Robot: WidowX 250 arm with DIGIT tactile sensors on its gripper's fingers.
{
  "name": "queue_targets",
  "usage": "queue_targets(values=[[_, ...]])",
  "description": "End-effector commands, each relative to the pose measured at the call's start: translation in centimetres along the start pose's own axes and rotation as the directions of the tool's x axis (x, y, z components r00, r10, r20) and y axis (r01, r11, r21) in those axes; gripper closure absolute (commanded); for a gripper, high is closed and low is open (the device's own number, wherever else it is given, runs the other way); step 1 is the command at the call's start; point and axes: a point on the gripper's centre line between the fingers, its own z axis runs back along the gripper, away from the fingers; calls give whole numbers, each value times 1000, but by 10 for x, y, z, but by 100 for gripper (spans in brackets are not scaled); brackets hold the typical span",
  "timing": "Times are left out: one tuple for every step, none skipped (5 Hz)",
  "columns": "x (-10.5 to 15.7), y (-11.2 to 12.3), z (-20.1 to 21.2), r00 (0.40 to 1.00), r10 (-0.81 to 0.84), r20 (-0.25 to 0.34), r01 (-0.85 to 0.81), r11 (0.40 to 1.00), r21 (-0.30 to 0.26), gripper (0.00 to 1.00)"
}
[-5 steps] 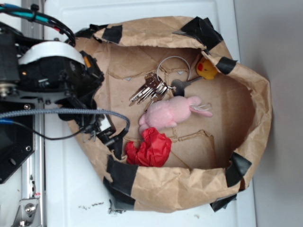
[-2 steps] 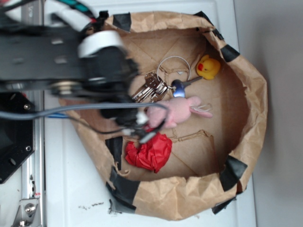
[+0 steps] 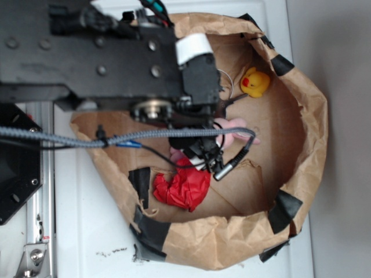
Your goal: Grab the silver keys.
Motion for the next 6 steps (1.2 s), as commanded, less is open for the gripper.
queue_targets(values=[[5, 8, 11, 998, -5, 60, 7, 1000, -29, 0], [4, 19, 7, 995, 1, 97, 1, 1000, -21, 0], [7, 30, -2, 986, 80, 146, -75, 997, -36, 0], [11, 30, -9, 985, 106, 137, -106, 994, -6, 0], [17, 24, -12, 982, 131, 134, -134, 991, 11, 0], [23, 20, -23, 983, 131, 130, -138, 989, 47, 0]])
